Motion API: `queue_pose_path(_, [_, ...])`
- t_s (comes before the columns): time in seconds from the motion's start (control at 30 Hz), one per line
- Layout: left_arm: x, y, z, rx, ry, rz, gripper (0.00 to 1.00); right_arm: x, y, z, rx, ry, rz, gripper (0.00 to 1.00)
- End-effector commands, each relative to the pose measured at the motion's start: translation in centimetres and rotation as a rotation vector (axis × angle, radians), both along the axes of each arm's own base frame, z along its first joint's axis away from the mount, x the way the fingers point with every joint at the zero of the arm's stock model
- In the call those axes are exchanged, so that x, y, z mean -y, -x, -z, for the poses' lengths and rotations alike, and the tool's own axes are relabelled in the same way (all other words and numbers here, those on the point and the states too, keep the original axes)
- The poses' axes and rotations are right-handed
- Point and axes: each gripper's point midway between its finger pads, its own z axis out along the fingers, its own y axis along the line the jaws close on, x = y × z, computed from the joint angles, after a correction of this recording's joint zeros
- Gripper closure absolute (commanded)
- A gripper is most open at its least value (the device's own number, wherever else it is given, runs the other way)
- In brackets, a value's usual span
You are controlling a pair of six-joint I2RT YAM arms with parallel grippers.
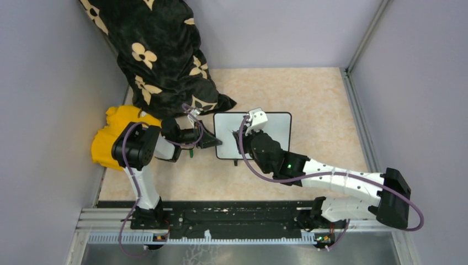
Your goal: Write a sentence on the whiteboard
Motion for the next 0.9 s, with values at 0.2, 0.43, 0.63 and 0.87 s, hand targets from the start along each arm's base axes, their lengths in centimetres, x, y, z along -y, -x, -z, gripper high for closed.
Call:
queue_pose_path(0.2, [0.2,-0.1,-1.6,0.072,0.028,0.006,0.71,-0.9,0.7,-2.4,0.027,-0.102,-0.043,1.00])
queue_pose_path(0.43, [0.2,-0.1,-0.9,0.050,0.022,0.006,0.80,-1.0,0.5,-2.3,0.028,-0.098,-0.036,1.00])
queue_pose_path(0.63, [0.1,0.0,0.0,0.030,0.009,0.009,0.82,-0.6,0.0,-1.5,0.026,-0.068,0.004,1.00])
queue_pose_path(0.87, [0.1,0.0,-0.3,0.033,0.013,0.008,0.65,-0.7,-0.1,-1.3,0.026,-0.060,0.005,1.00])
